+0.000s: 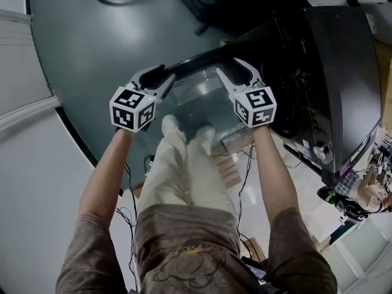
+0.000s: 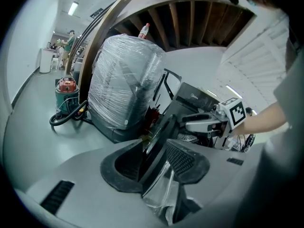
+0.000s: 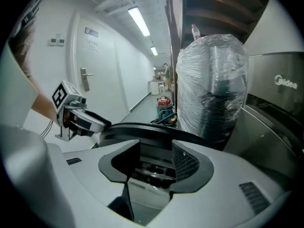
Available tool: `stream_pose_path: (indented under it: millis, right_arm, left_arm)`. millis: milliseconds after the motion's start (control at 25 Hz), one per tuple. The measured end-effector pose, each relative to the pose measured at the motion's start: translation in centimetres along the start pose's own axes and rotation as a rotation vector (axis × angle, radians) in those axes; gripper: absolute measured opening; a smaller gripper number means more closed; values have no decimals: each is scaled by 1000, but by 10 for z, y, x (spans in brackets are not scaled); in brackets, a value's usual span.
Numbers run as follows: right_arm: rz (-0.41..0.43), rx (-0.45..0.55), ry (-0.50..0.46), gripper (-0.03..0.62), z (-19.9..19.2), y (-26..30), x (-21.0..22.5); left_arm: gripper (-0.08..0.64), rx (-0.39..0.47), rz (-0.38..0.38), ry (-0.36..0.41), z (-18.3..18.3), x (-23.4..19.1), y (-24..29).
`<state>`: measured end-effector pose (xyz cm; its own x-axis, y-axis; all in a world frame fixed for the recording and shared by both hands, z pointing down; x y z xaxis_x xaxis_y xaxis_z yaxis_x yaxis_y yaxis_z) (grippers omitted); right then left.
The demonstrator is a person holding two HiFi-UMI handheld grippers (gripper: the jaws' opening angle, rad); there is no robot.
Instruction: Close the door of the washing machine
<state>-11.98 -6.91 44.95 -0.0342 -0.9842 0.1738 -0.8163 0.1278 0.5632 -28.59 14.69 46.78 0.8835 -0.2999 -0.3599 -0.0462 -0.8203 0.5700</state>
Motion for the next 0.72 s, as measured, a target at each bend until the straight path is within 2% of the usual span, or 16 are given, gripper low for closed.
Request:
stream_pose_path:
  millis: [440,720]
  right_arm:
    - [-109,86,98,199,-31,-71,-30]
    - [-183,86,201,199,-65,-125,-43]
  left_arm:
    - [118,-74,-91,16,-33,45,-11]
    - [98,-142,-137,42,-46,82,-10]
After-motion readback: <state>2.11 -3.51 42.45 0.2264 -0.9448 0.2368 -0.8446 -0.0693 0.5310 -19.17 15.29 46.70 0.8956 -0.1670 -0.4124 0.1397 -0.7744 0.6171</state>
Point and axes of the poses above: the fingertips, and each gripper's own axes: y forward along the fingers, x to its right, z out of its top, the point moved 10 cm from there along -y, backward along the fingers, and after that the axes turned 8 degrees about z, right-handed, at the moved point
